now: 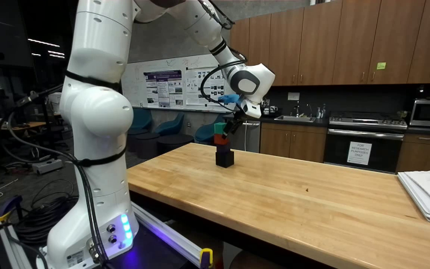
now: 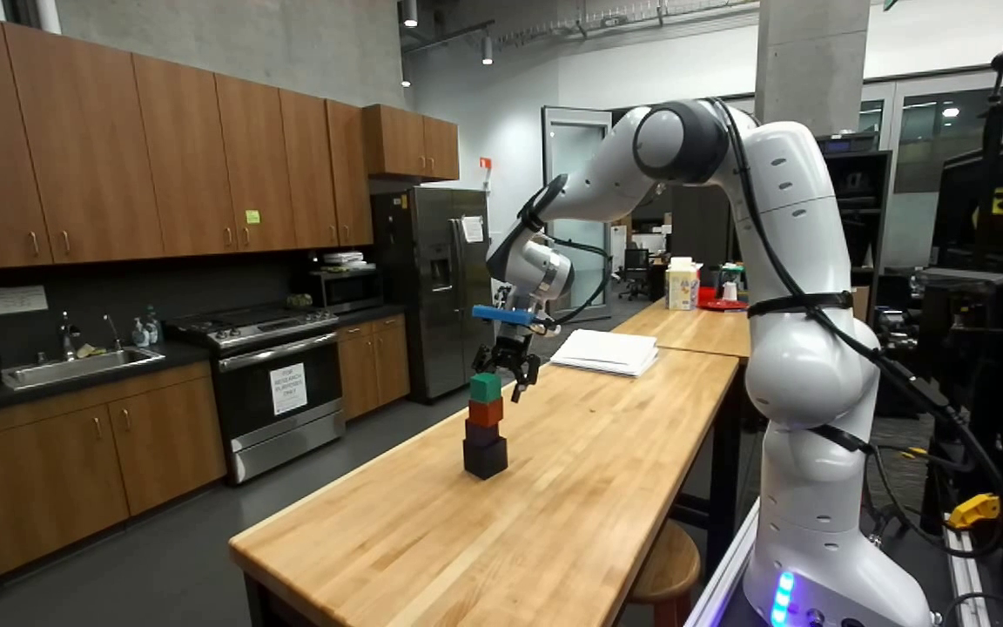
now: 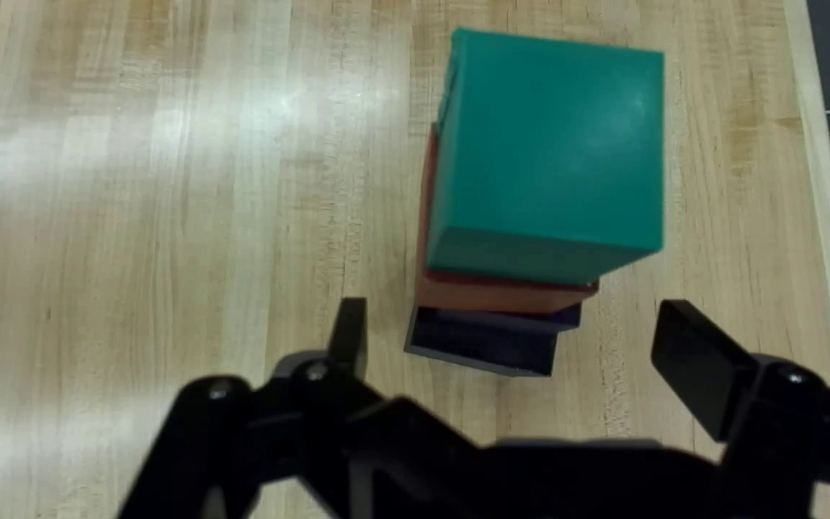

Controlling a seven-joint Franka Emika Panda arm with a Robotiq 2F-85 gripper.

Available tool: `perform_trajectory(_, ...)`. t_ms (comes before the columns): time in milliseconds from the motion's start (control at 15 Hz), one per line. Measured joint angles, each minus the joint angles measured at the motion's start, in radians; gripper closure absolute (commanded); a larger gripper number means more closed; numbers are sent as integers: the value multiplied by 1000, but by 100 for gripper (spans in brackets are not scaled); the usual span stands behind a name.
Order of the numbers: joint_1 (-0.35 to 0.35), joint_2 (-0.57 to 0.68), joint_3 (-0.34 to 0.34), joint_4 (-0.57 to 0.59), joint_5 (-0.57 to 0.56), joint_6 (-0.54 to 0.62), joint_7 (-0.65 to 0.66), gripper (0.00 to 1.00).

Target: Move both the green cube and orange cube to the table

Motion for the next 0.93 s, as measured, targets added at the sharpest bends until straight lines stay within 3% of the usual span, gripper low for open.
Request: perform_trajectory(933,15,67,14,61,0,-4,1,0)
